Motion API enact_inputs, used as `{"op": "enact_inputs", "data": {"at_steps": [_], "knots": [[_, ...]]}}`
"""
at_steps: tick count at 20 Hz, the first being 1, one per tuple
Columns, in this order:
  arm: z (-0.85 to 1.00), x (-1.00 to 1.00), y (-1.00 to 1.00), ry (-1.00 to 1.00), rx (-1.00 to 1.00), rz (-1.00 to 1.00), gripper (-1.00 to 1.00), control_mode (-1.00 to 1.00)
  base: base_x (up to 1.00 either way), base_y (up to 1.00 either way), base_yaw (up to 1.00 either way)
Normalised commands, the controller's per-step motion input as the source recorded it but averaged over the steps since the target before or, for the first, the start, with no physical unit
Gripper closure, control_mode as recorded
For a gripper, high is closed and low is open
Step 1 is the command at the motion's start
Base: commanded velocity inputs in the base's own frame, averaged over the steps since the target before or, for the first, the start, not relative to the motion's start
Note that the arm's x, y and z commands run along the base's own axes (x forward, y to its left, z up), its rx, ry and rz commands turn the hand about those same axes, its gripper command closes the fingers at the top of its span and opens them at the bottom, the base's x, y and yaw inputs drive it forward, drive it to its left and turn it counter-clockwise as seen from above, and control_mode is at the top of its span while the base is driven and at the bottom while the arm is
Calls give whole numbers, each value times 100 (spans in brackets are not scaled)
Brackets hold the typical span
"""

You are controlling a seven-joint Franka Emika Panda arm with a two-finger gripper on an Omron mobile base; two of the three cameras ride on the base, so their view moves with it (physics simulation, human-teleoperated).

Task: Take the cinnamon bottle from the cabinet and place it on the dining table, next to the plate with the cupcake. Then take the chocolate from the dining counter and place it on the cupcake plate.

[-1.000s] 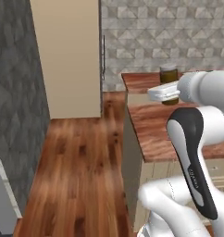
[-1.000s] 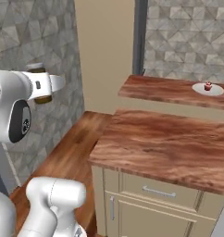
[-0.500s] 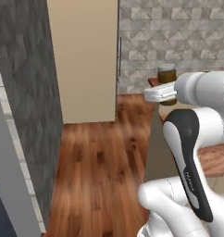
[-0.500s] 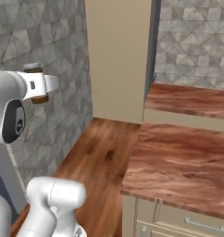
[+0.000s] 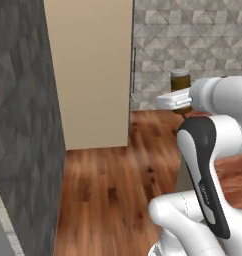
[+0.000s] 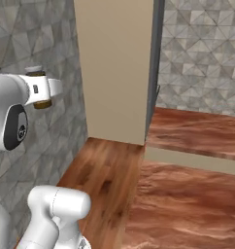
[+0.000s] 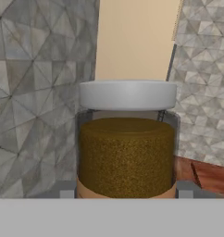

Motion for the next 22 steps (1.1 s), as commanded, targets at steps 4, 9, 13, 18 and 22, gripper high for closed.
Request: {"op": "enact_inputs", "data": {"at_steps": [4, 9, 13, 18, 22], "knots": [[0, 0, 0, 0, 0, 0, 100, 100, 100, 19, -27], [0, 0, 0, 0, 0, 0, 100, 100, 97, 23, -40], [0, 0, 0, 0, 0, 0, 100, 100, 90, 39, -40], [0, 0, 0, 0, 0, 0, 100, 100, 84, 34, -49], [0, 0, 0, 0, 0, 0, 100, 100, 83, 41, -63]]}}
